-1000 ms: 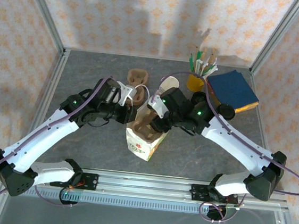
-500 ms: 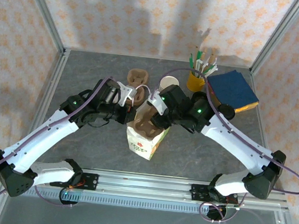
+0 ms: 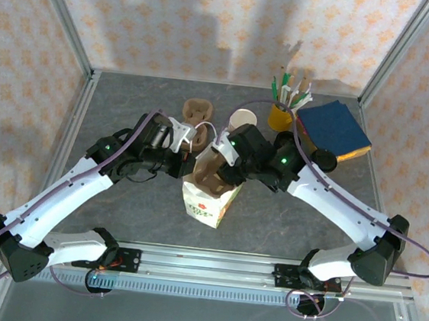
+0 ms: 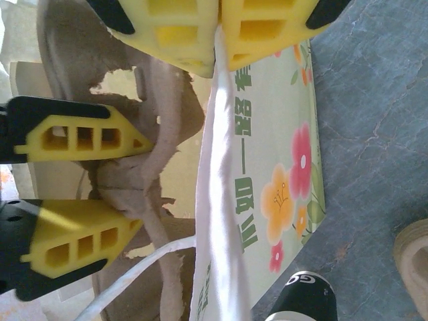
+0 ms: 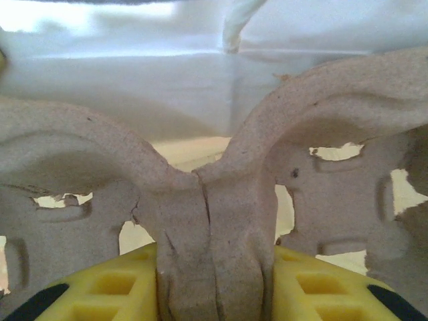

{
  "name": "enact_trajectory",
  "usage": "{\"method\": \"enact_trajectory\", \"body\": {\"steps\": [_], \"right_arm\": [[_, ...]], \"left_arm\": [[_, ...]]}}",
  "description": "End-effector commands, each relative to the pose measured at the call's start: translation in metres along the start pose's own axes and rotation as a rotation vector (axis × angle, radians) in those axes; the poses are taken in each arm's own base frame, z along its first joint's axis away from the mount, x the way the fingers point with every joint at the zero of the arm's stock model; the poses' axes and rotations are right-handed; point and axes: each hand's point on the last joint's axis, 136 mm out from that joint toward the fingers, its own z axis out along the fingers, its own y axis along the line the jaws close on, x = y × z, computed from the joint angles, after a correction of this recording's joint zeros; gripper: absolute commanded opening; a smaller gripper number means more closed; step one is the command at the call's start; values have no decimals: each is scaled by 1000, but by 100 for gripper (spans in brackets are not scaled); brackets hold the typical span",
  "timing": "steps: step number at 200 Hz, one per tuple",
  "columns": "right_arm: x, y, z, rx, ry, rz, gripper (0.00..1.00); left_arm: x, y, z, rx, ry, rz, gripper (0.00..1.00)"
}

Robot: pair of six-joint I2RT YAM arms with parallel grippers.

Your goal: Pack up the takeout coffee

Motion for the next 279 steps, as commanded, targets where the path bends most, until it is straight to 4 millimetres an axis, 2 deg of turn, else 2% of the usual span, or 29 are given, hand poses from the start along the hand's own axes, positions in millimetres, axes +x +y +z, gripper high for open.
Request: {"method": "enact_trajectory", "body": {"steps": [1,60,115,136,176,205,240,279], "right_arm": [[16,-2,14,10,64,-23,37],[33,1,29,-2,145,-48,37],[32,2,32,-7,148,-41,37],[19,2,21,-13,109,-34,37],[-18,-3,-20,7,-55,-31,37],[-34,-13,-44,59,-153,-25,37],[-39,-26,-54,138,-214,-8,38],[-33,-34,-50,190,-202,-16,38]], "left_arm": [[-3,-4,-3,17,-1,15,8],[-3,-4,1,16,8,15,7],[0,1,4,-1,23,18,7],[1,2,4,-4,24,19,7],[1,2,2,-9,19,24,6],[0,2,2,-12,17,26,6],[0,1,2,-7,20,27,6],[-2,-1,1,0,15,28,6]]}}
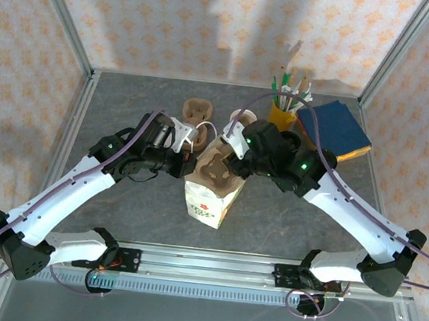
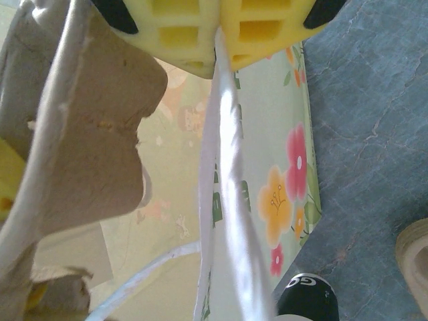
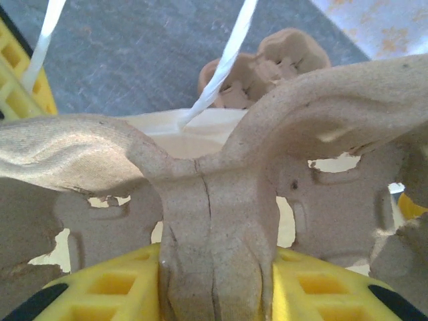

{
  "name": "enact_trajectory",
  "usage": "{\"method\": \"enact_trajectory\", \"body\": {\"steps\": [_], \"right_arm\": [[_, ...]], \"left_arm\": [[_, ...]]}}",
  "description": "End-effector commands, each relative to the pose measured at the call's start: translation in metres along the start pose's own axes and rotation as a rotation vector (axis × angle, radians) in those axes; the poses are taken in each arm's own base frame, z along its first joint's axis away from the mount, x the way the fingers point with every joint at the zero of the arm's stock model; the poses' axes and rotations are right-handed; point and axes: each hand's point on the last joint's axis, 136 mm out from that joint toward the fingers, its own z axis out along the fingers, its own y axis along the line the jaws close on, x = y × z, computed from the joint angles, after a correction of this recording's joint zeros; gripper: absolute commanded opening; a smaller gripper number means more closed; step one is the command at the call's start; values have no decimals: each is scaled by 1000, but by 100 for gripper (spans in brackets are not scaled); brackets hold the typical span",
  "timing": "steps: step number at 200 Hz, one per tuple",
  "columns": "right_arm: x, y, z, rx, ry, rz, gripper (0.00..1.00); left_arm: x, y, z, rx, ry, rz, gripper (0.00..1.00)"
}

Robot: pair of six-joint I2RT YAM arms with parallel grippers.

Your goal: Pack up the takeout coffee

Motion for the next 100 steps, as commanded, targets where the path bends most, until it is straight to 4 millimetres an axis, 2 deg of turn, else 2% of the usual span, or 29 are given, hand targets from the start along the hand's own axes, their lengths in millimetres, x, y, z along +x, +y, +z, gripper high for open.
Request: {"method": "enact_trajectory", "body": {"steps": [1,51,100], "right_arm": [[0,-15,1,85,-13,-8,38],[12,-24,14,151,50,-35,38],[17,16,14,-83,48,-33,38]], "left_arm": [[-2,-2,-4,4,2,13,6],[-5,-4,-4,11,-2,11,5],[-7,-3,-2,6,-2,10,5]]}}
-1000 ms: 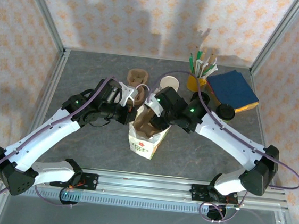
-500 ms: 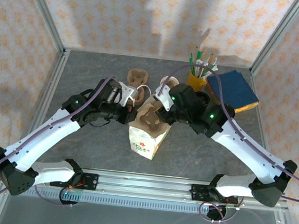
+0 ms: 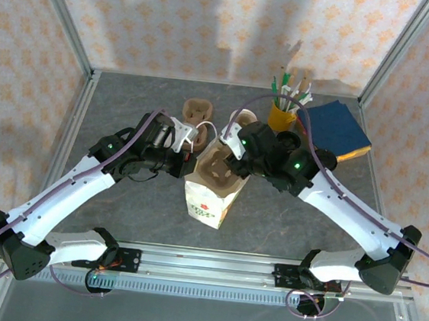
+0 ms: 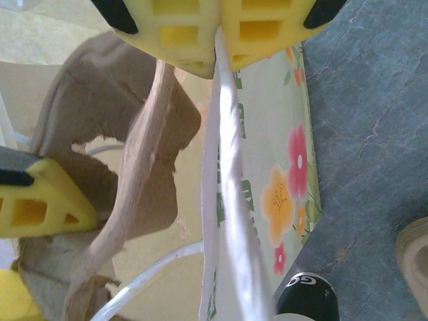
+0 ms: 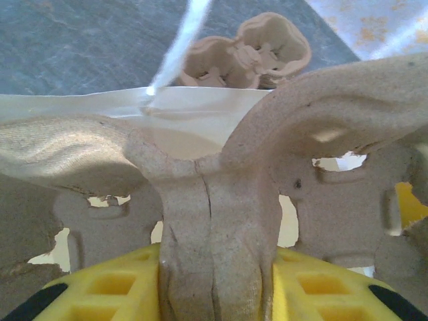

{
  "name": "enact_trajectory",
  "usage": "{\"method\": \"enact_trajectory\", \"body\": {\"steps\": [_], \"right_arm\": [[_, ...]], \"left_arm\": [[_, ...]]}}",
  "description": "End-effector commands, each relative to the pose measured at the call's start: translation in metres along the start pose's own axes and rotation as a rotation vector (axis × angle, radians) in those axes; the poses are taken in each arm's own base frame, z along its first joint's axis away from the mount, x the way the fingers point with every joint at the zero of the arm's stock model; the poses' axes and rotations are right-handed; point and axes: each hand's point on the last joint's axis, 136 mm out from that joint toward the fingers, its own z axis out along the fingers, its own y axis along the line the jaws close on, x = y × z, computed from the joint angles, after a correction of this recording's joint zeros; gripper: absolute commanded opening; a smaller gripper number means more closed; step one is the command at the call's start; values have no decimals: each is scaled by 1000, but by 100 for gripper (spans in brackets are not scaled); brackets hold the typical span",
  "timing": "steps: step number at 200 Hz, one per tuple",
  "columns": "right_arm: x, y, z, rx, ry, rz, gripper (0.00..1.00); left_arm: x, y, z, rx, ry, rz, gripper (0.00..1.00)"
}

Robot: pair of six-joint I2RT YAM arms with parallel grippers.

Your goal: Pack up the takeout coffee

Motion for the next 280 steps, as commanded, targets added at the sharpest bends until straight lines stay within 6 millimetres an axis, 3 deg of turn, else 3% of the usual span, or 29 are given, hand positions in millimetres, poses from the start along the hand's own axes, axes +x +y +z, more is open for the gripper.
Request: {"method": "enact_trajectory", "body": {"steps": [1,28,89,149,193,280], "right_arm": [[4,20,-3,-120,-1,-3,38],[5,34,-4,-195,6,16,37],[4,44,-10,-260,-3,56,37],[33,52,14,-271,142,90,37],[47,42,22,-195,214,119,37],[59,48,40,-202,302,149,39]], "left_arm": [[-6,-3,-1,4,-1,10,5],[-7,-2,1,0,4,10,5],[-6,0,4,-5,6,6,5],[-7,1,3,-13,2,5,5],[-6,1,2,-11,-2,8,5],[-9,0,1,-4,-15,7,4]]}}
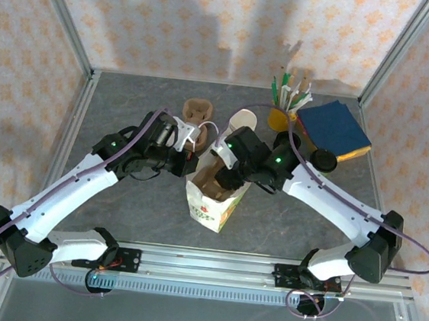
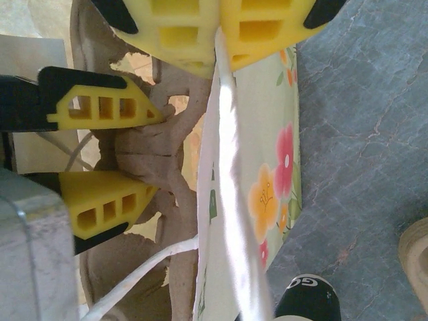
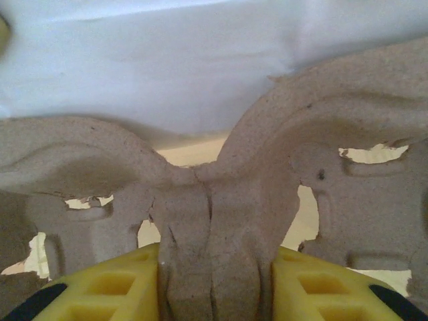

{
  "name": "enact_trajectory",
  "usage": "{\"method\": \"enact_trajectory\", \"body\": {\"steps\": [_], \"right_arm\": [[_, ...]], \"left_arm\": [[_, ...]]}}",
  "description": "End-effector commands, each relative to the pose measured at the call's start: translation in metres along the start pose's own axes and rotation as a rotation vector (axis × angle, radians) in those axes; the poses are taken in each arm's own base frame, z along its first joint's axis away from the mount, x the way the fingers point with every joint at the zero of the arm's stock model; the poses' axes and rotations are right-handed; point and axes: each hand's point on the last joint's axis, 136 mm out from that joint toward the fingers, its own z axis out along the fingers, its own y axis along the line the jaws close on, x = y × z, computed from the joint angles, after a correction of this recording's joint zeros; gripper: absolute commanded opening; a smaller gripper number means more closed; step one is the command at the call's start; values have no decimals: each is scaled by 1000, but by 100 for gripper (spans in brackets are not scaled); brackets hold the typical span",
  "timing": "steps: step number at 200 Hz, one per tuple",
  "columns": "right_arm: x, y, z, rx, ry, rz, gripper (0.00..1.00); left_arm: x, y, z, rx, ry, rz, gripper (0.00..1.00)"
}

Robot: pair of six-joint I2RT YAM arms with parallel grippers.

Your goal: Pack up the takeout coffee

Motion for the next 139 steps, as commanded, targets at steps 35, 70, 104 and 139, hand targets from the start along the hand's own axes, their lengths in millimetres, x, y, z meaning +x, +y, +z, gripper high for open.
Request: {"method": "enact_trajectory", "body": {"steps": [35,70,104,139], "right_arm": [[24,1,19,-5,132,28,38],[28,2,24,-10,154,30,39],[34,1,29,-11,177,18,39],[42,3,35,-24,234,10,39]], "left_arm": [[-8,0,-6,-8,-38,7,2],[-8,2,-5,-17,-41,-1,2],[-9,1,-6,-14,-46,-2,2],[-11,-1,-8,-11,-51,-4,2]]}}
